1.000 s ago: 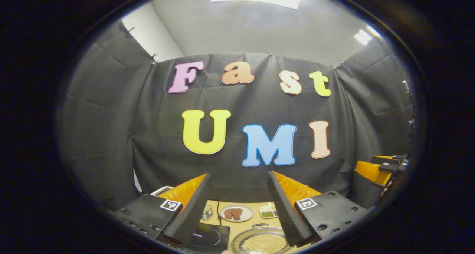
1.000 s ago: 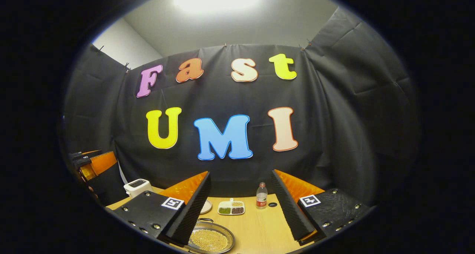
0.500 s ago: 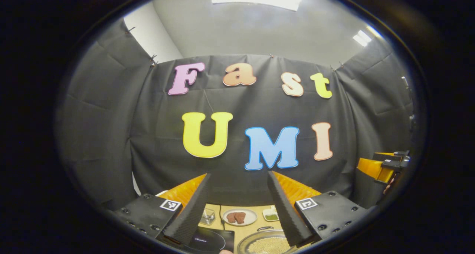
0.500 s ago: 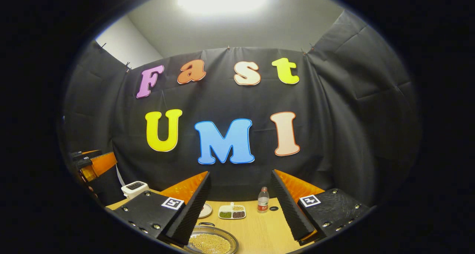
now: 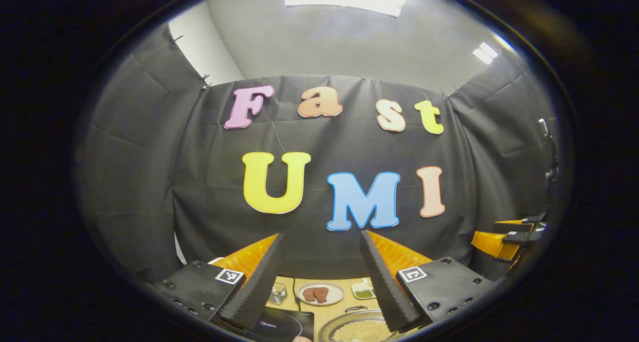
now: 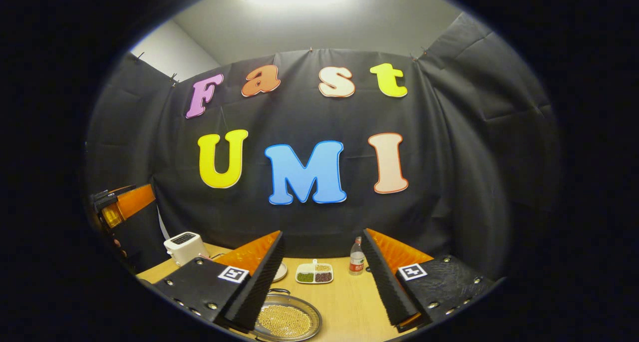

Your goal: First push the handle of the pot to place it horizontally, then grasp the pot with both hands and set it on the induction cooktop.

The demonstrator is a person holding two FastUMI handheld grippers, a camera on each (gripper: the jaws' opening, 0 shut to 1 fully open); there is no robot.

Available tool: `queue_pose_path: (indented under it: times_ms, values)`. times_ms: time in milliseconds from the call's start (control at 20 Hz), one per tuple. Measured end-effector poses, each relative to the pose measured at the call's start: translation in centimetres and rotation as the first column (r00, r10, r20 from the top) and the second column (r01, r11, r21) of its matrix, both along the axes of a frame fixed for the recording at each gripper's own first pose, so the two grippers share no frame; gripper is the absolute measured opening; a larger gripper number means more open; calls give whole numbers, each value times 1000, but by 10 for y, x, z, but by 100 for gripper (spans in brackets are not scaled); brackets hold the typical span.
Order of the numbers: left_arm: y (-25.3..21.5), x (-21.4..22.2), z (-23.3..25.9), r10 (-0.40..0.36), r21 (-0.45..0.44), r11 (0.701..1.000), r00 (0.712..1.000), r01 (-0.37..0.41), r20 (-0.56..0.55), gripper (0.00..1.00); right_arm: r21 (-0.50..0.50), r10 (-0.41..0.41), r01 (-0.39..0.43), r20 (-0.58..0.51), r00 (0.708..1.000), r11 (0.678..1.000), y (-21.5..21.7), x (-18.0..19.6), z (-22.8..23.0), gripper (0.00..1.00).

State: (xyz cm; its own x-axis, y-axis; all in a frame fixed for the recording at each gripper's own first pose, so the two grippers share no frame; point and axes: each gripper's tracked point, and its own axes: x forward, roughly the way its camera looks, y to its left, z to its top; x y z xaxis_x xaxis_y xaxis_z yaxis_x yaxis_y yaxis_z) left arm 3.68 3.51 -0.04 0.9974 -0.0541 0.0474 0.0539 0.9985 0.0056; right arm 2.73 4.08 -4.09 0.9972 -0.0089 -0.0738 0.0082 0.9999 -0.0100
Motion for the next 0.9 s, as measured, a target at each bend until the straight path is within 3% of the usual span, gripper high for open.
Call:
queue_pose_path:
  times_ms: [200,250,300,350,450,500,600,650,700,800,900]
  values:
    - [8,-2,-7,9,1,1000,1000,-9,-20,99,-16,24,-25,-63,998,1000,11,-6,-26,60]
    - [8,-3,-9,9,3,1000,1000,-9,-25,97,-42,-13,10,-72,997,999,5,-8,-30,59]
    - [10,-3,-11,10,7,1000,1000,-10,-28,97,-45,-24,20,-83,996,999,3,-8,-34,31]
    - [12,-5,-12,12,11,1000,1000,-12,-29,97,-29,10,-13,-98,995,1000,10,-4,-43,19]
    - [15,-4,-12,13,17,1000,999,-13,-32,97,2,56,-56,-153,987,998,30,-4,-67,19]
    - [16,-6,-14,14,20,1000,999,-13,-36,97,16,74,-73,-188,979,997,29,-7,-75,12]
    - [22,-6,-17,23,30,999,999,-22,-38,97,37,98,-92,-263,960,995,35,-4,-104,11]
    - [24,-6,-17,26,31,999,999,-25,-39,97,57,122,-110,-299,946,992,43,-12,-109,2]
    - [26,-7,-18,30,32,999,999,-28,-42,97,68,135,-119,-336,932,991,49,-11,-123,4]
    - [33,-8,-19,38,37,999,998,-37,-45,99,83,171,-150,-419,892,985,61,-17,-152,4]
    - [39,-10,-23,49,39,998,997,-47,-51,97,110,220,-190,-509,832,976,76,-25,-181,4]
